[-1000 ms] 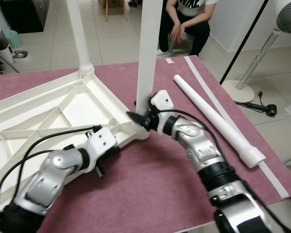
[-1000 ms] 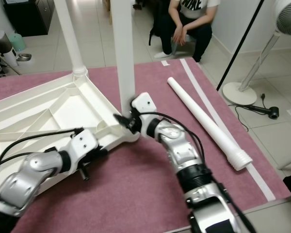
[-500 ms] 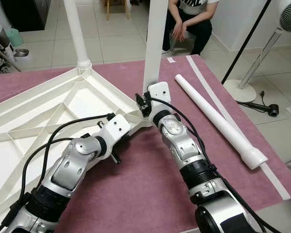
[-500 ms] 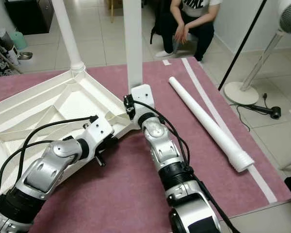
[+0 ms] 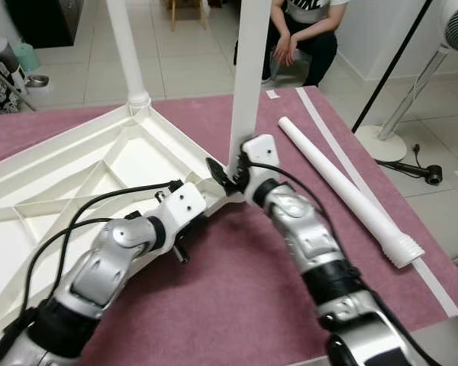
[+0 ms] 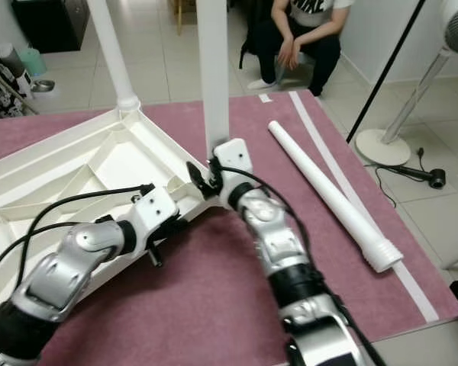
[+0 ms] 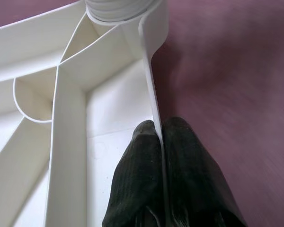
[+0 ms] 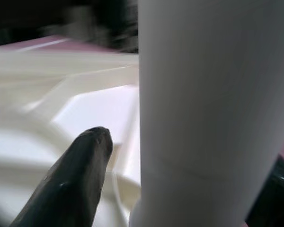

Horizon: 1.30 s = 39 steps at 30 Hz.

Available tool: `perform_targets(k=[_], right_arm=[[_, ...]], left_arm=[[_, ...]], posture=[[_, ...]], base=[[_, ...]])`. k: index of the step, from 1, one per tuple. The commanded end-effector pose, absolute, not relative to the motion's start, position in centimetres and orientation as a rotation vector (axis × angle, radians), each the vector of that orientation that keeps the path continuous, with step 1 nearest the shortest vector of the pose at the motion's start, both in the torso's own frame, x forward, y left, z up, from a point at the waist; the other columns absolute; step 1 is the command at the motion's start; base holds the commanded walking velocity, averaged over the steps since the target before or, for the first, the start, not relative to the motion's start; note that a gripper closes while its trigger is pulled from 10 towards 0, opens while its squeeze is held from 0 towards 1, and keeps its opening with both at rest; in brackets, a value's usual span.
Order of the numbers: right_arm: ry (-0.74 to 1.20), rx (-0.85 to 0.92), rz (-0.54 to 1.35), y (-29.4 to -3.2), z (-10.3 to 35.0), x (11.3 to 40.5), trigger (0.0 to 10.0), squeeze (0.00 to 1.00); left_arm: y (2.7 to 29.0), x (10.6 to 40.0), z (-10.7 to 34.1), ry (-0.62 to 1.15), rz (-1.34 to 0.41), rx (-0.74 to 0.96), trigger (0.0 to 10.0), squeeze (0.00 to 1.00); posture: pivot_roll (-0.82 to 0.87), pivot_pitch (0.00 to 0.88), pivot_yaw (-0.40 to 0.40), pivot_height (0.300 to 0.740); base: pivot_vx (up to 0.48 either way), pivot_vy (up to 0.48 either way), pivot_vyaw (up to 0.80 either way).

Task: Building children table

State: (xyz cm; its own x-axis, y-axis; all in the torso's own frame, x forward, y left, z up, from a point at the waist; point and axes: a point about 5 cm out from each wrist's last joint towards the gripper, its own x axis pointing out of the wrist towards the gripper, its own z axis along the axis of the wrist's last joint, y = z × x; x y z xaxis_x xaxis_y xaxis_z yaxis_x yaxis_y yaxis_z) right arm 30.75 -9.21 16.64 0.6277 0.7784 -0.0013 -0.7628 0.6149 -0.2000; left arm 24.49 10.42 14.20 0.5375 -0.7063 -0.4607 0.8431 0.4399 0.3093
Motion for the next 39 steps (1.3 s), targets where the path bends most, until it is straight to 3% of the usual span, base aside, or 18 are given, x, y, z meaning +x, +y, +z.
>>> perform_targets(k=[1,8,14,15,16,24,25,29,33,34,36,39], right_arm=[[-0.099,-0.165,1.032,-7.8,17.0,29.7,10.0,0.00],[-0.019,-0.257,1.221,-10.5,17.0,28.8,10.0,0.00],[-0.016,-0.253,1.254,-10.6,17.2,28.8,10.0,0.00],[-0.021,-0.239,1.267,-10.4,17.4,29.0,4.2,0.00],[-0.024,-0.219,1.286,-10.2,17.6,29.0,0.0,0.00],[-0.017,-0.161,1.259,-9.1,17.1,29.0,0.0,0.00],[-0.003,-0.166,1.162,-8.9,16.6,29.6,0.0,0.00],[0.006,-0.172,1.094,-8.9,16.2,29.9,0.0,0.00],[0.037,-0.212,0.730,-8.4,15.1,32.0,0.0,0.00],[0.037,-0.212,0.730,-8.4,15.1,32.0,0.0,0.00],[0.056,-0.264,0.497,-7.8,14.8,33.2,0.0,0.00],[0.070,-0.285,0.384,-7.4,14.5,33.8,0.0,0.00]], left_arm=[[9.4,24.0,16.9,0.104,-1.063,0.587,10.0,0.00],[11.6,22.0,16.5,0.141,-1.155,0.608,10.0,0.00],[11.8,21.5,16.7,0.138,-1.177,0.600,10.0,0.00],[11.9,21.5,16.7,0.137,-1.179,0.598,10.0,0.00],[12.0,21.6,16.8,0.133,-1.169,0.598,10.0,0.00],[11.2,22.5,17.0,0.103,-1.097,0.571,10.0,0.00],[10.9,23.3,16.8,0.113,-1.035,0.569,10.0,0.00],[10.7,23.9,16.7,0.121,-0.993,0.570,10.0,0.00],[8.9,26.1,17.4,0.093,-0.852,0.517,10.0,0.00],[8.9,26.1,17.4,0.093,-0.852,0.517,10.0,0.00],[7.1,27.3,18.4,0.060,-0.813,0.486,10.0,0.00],[5.8,27.9,19.1,0.033,-0.804,0.471,10.0,0.00]], posture=[[0.09,0.000,0.020,0.740],[0.10,0.000,0.017,0.740],[0.10,0.000,0.016,0.740],[0.10,0.000,0.014,0.740],[0.11,0.000,0.010,0.740],[0.11,0.000,0.006,0.740],[0.11,0.000,0.006,0.740],[0.11,0.000,0.006,0.740],[0.10,0.000,0.016,0.740],[0.10,0.000,0.016,0.740],[0.10,0.000,0.018,0.740],[0.10,0.000,0.016,0.740]], base=[[0.000,0.000,0.00],[0.000,0.000,0.00],[0.000,0.000,0.00],[0.000,0.000,0.00],[0.000,0.000,0.00],[0.000,0.000,0.00],[0.000,0.000,0.00],[0.000,0.000,0.00],[0.000,0.000,0.00],[0.000,0.000,0.00],[0.000,0.000,0.00],[0.000,0.000,0.00]])
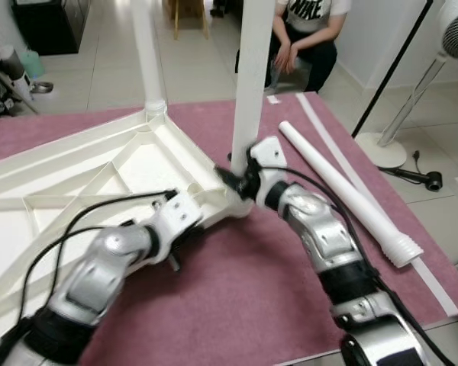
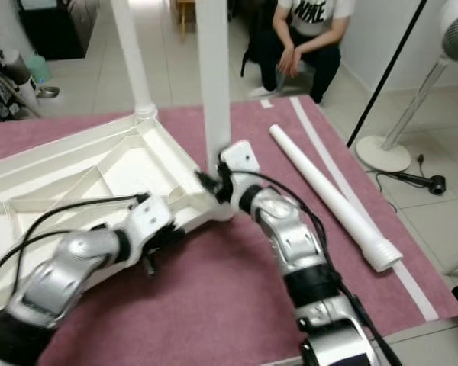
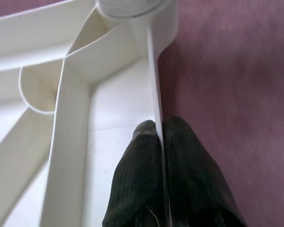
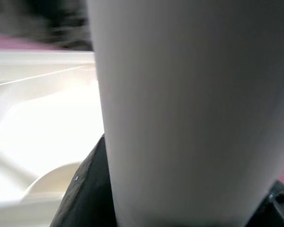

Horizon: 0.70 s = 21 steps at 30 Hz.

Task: Building children table

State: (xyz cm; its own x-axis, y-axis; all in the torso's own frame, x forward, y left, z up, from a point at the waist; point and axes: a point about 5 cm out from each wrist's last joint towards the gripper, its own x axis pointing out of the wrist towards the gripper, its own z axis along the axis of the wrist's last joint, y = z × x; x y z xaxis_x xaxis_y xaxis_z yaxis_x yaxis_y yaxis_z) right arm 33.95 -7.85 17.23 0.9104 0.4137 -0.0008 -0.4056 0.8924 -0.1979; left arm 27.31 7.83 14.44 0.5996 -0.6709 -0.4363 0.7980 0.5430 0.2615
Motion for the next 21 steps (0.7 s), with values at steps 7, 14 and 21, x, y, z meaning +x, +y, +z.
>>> perform_targets(k=[7,14,21], right_arm=[[0.022,-0.243,0.318,-6.3,15.2,34.2,0.0,0.00],[-0.064,-0.174,0.383,-6.5,16.2,34.0,10.0,1.00],[-0.106,-0.097,0.610,-6.1,17.1,32.7,10.0,0.00]], left_arm=[[4.4,28.1,19.5,0.014,-0.813,0.476,10.0,0.00],[5.1,27.8,18.9,0.033,-0.804,0.491,10.0,0.00],[5.5,27.2,18.8,0.026,-0.855,0.510,10.0,0.00]], posture=[[0.10,0.000,0.017,0.740],[0.10,0.000,0.017,0.740],[0.10,0.000,0.019,0.740]], base=[[0.000,0.000,0.00],[0.000,0.000,0.00],[0.000,0.000,0.00]])
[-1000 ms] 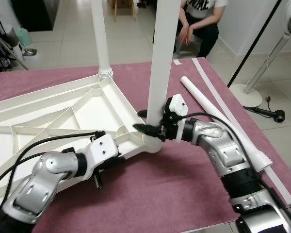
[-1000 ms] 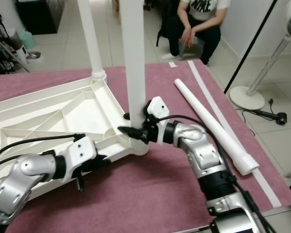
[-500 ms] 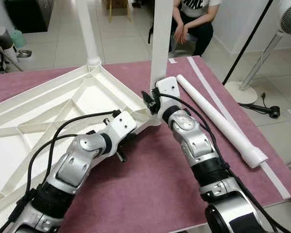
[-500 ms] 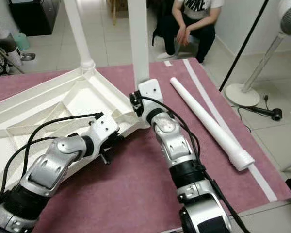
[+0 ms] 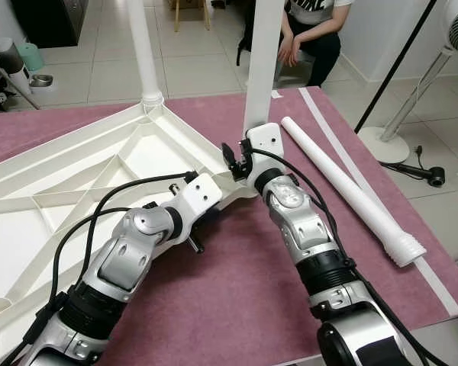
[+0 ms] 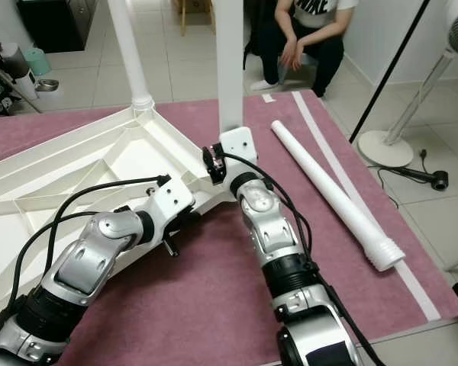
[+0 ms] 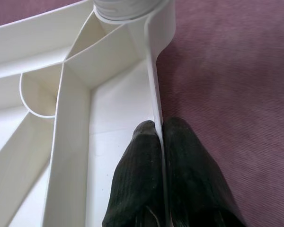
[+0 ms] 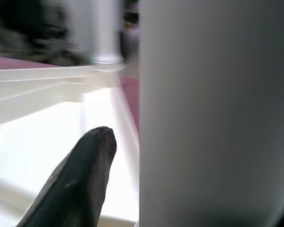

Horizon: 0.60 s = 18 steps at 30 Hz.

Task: Building children table

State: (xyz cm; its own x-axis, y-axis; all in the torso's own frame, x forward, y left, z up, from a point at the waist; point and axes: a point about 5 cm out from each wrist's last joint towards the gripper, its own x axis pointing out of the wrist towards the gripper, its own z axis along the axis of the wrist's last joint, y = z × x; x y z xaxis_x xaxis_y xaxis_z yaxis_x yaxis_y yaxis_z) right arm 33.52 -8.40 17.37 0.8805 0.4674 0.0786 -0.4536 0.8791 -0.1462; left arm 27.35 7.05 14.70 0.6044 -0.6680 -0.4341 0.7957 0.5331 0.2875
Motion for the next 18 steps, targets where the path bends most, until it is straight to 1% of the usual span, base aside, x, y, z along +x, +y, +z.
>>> perform_targets(k=[1,2,3,4,5,6,8,9,11,13,17,18], right_arm=[[-0.103,-0.089,0.734,-6.3,17.3,31.9,10.0,0.00],[-0.103,-0.089,0.734,-6.3,17.3,31.9,10.0,0.00],[-0.102,-0.090,0.833,-6.6,17.3,31.1,10.0,0.00],[-0.102,-0.090,0.833,-6.6,17.3,31.1,10.0,0.00],[-0.085,-0.109,0.963,-7.6,17.3,30.0,10.0,0.00],[-0.085,-0.109,0.963,-7.6,17.3,30.0,10.0,0.00],[-0.028,-0.162,1.151,-9.5,17.0,28.3,10.0,0.00],[-0.006,-0.187,1.198,-10.0,16.9,27.8,10.0,0.00],[-0.006,-0.187,1.198,-10.0,16.9,27.8,10.0,0.00],[0.031,-0.224,1.258,-10.8,16.6,27.5,10.0,0.00],[0.042,-0.235,1.295,-10.9,16.5,27.5,10.0,0.00],[0.036,-0.232,1.303,-10.7,16.6,27.7,4.4,0.00]], left_arm=[[5.9,26.6,18.6,0.019,-0.912,0.528,10.0,0.00],[5.9,26.6,18.6,0.019,-0.912,0.528,10.0,0.00],[6.3,25.9,18.5,0.011,-0.963,0.546,10.0,0.00],[6.3,25.9,18.5,0.011,-0.963,0.546,10.0,0.00],[7.2,25.0,18.4,0.012,-1.031,0.567,10.0,0.00],[7.2,25.0,18.4,0.012,-1.031,0.567,10.0,0.00],[9.0,23.3,18.1,0.035,-1.126,0.601,10.0,0.00],[9.5,22.8,18.0,0.045,-1.150,0.606,10.0,0.00],[9.5,22.8,18.0,0.045,-1.150,0.606,10.0,0.00],[10.2,22.3,18.0,0.058,-1.173,0.601,10.0,0.00],[10.6,21.8,18.1,0.062,-1.193,0.589,10.0,0.00],[10.6,21.7,18.1,0.061,-1.199,0.584,10.0,0.00]], posture=[[0.10,0.000,0.020,0.740],[0.10,0.000,0.020,0.740],[0.10,0.000,0.021,0.740],[0.10,0.000,0.021,0.740],[0.10,0.000,0.019,0.740],[0.10,0.000,0.019,0.740],[0.11,0.000,0.018,0.740],[0.11,0.000,0.018,0.740],[0.11,0.000,0.018,0.740],[0.11,0.000,0.015,0.740],[0.11,0.000,0.014,0.740],[0.11,0.000,0.014,0.740]], base=[[0.000,0.000,0.00],[0.000,0.000,0.00],[0.000,0.000,0.00],[0.000,0.000,0.00],[0.000,0.000,0.00],[0.000,0.000,0.00],[0.000,0.000,0.00],[0.000,0.000,0.00],[0.000,0.000,0.00],[0.000,0.000,0.00],[0.000,0.000,0.00],[0.000,0.000,0.00]])
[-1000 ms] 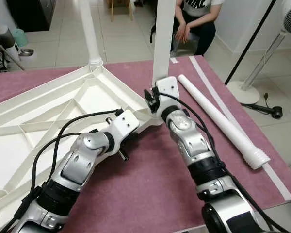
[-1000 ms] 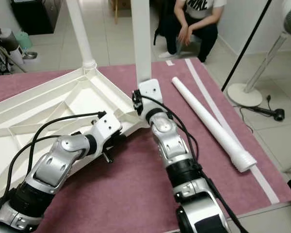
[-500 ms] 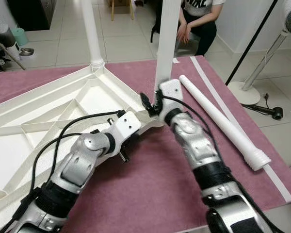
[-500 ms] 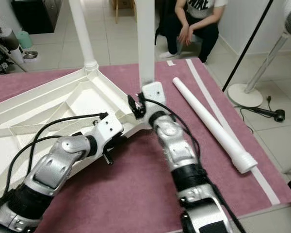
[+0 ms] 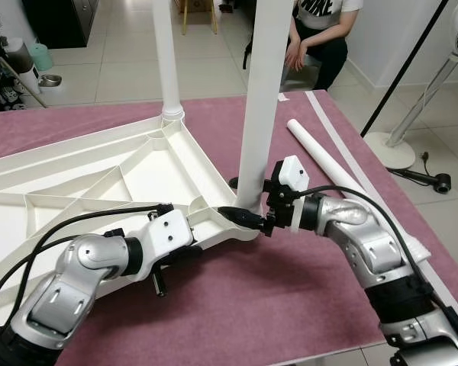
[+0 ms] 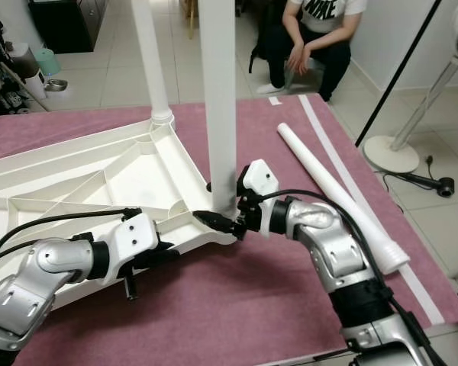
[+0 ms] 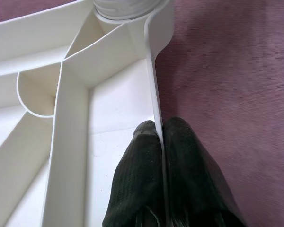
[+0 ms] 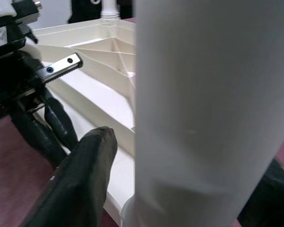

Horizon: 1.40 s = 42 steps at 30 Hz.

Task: Building children table

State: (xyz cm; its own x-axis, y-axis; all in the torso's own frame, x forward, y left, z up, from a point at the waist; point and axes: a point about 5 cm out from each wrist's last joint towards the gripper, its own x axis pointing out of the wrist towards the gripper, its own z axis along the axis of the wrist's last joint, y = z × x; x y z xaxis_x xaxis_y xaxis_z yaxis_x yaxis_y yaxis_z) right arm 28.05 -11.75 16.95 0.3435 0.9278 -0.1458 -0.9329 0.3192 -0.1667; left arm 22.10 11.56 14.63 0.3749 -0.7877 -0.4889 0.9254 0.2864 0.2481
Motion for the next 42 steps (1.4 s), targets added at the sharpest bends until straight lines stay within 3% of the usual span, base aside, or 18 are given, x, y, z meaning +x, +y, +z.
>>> perform_targets(k=[1,2,3,4,6,10,11,19,25,26,31,32,34,35,36,38,40,42], right_arm=[[0.036,-0.232,1.303,-10.7,16.6,27.7,4.4,0.00],[0.030,-0.222,1.307,-10.5,16.7,27.8,2.0,0.00],[0.030,-0.222,1.307,-10.5,16.7,27.8,2.0,0.00],[0.024,-0.216,1.283,-10.2,16.6,28.1,0.0,0.00],[0.024,-0.216,1.283,-10.2,16.6,28.1,0.0,0.00],[0.055,-0.239,0.898,-9.1,15.4,30.9,0.0,0.00],[0.055,-0.239,0.898,-9.1,15.4,30.9,0.0,0.00],[0.058,-0.276,0.384,-8.1,15.0,33.6,0.0,0.00],[0.033,-0.246,0.376,-7.1,15.4,33.6,0.0,0.00],[0.004,-0.218,0.407,-6.5,15.8,33.5,10.0,0.00],[-0.059,-0.203,0.449,-6.1,16.5,33.2,10.0,0.00],[-0.077,-0.165,0.501,-6.0,16.8,33.0,10.0,1.00],[-0.077,-0.165,0.501,-6.0,16.8,33.0,10.0,1.00],[-0.089,-0.144,0.567,-5.9,17.1,32.6,10.0,0.75],[-0.104,-0.127,0.686,-6.1,17.5,31.9,10.0,0.00],[-0.104,-0.127,0.686,-6.1,17.5,31.9,10.0,0.00],[-0.098,-0.144,0.935,-7.1,17.9,30.1,10.0,0.00],[-0.081,-0.155,1.028,-7.7,17.9,29.3,10.0,0.00]], left_arm=[[10.6,21.7,18.1,0.061,-1.199,0.584,10.0,0.00],[10.6,21.7,18.2,0.055,-1.193,0.580,10.0,0.00],[10.6,21.7,18.2,0.055,-1.193,0.580,10.0,0.00],[10.4,21.9,18.3,0.045,-1.174,0.569,10.0,0.00],[10.4,21.9,18.3,0.045,-1.174,0.569,10.0,0.00],[8.8,25.2,18.7,0.027,-0.939,0.549,10.0,0.00],[8.8,25.2,18.7,0.027,-0.939,0.549,10.0,0.00],[5.7,28.7,20.6,-0.007,-0.742,0.471,10.0,0.00],[5.1,28.8,21.1,-0.027,-0.758,0.468,10.0,0.00],[5.0,28.8,21.2,-0.032,-0.769,0.476,10.0,0.00],[5.4,28.6,21.0,-0.030,-0.781,0.496,10.0,0.00],[5.6,28.4,20.9,-0.027,-0.791,0.504,10.0,0.00],[5.6,28.4,20.9,-0.027,-0.791,0.504,10.0,0.00],[5.8,28.1,20.8,-0.026,-0.809,0.511,10.0,0.00],[6.1,27.3,20.7,-0.032,-0.863,0.523,10.0,0.00],[6.1,27.3,20.7,-0.032,-0.863,0.523,10.0,0.00],[7.2,25.2,20.4,-0.038,-1.007,0.563,10.0,0.00],[7.7,24.4,20.3,-0.034,-1.060,0.580,10.0,0.00]], posture=[[0.11,0.000,0.014,0.740],[0.11,0.000,0.014,0.740],[0.11,0.000,0.014,0.740],[0.11,0.000,0.014,0.740],[0.11,0.000,0.014,0.740],[0.12,0.000,0.012,0.740],[0.12,0.000,0.012,0.740],[0.11,0.000,0.018,0.740],[0.11,0.000,0.021,0.740],[0.11,0.000,0.022,0.740],[0.11,0.000,0.022,0.740],[0.11,0.000,0.020,0.740],[0.11,0.000,0.020,0.740],[0.11,0.000,0.019,0.740],[0.11,0.000,0.017,0.740],[0.11,0.000,0.017,0.740],[0.11,0.000,0.014,0.740],[0.11,0.000,0.014,0.740]], base=[[0.000,0.000,0.00],[0.000,0.000,0.00],[0.000,0.000,0.00],[0.000,0.000,0.00],[0.000,0.000,0.00],[0.000,0.000,0.00],[0.000,0.000,0.00],[0.000,0.000,0.00],[0.000,0.000,0.00],[0.000,0.000,0.00],[0.000,0.000,0.00],[0.000,0.000,0.00],[0.000,0.000,0.00],[0.000,0.000,0.00],[0.000,0.000,0.00],[0.000,0.000,0.00],[0.000,0.000,0.00],[0.000,0.000,0.00]])
